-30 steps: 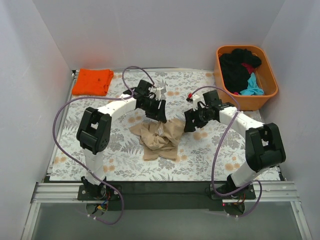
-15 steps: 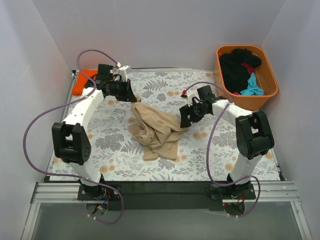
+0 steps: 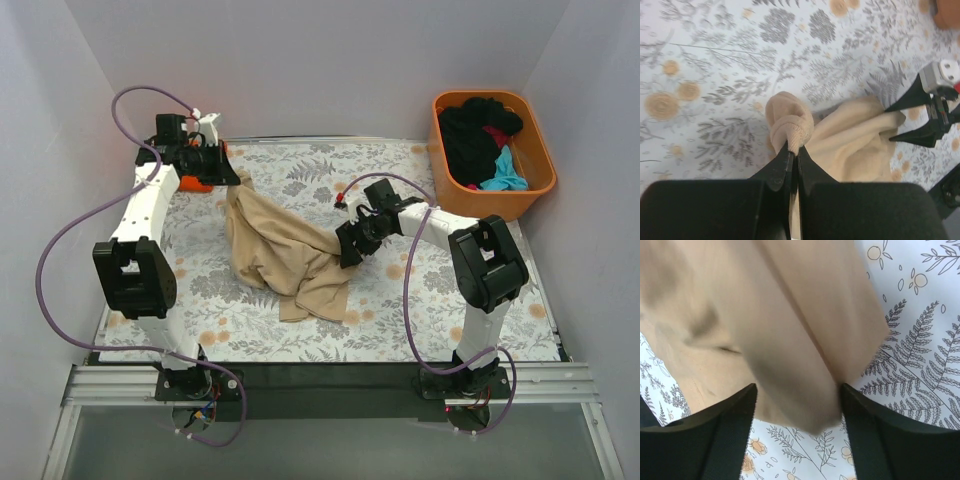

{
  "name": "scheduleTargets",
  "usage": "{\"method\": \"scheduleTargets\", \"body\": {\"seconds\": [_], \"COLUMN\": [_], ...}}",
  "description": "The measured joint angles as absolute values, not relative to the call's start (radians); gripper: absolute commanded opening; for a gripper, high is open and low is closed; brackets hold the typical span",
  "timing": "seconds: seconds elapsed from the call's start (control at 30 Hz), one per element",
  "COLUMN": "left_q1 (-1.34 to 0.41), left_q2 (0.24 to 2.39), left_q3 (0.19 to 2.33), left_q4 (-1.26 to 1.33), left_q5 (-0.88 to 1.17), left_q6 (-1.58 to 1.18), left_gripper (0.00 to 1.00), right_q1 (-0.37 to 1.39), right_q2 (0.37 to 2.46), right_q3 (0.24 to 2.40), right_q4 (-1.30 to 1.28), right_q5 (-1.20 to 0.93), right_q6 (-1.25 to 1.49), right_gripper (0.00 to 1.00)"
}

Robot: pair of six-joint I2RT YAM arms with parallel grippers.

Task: Fold and stack the t-shirts
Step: Flatten the tshirt out

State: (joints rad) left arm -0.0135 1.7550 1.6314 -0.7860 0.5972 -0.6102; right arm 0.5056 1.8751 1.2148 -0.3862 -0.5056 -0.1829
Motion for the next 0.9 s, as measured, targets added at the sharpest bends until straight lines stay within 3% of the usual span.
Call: {"method": "scheduleTargets", "body": {"seconds": [0.03,0.13,0.17,0.47,0.8,0.9], "left_q1": [0.009,0.057,0.065,0.054,0.105,0.148], "left_q2": [1.769,1.799,1.803,1.805,2.024,1.963], "left_q3": [1.654,1.698,1.7,1.701,2.226,2.196], "left_q4": [-0.786,-0.784,-0.784,-0.783,-0.651,-0.613], "left_q5": [0.602,0.611,0.616,0.65,0.743,0.818], "left_q6": [-0.609,-0.604,-0.601,-0.591,-0.707,-0.673], "left_gripper": [0.0,0.0,0.0,0.0,0.0,0.0], "right_q1": [0.505,0.505,0.505,0.455,0.268,0.266], "right_q2": [1.875,1.882,1.888,1.918,1.887,1.79], "right_q3": [1.215,1.215,1.215,1.369,1.968,1.974], "right_q4": [-0.387,-0.386,-0.387,-0.423,-0.522,-0.532], "right_q5": [-0.507,-0.513,-0.517,-0.492,-0.379,-0.384], "right_q6": [-0.181,-0.183,-0.181,-0.198,-0.349,-0.409], "right_gripper": [0.58,0.26,0.03,0.01,0.01,0.01]}}
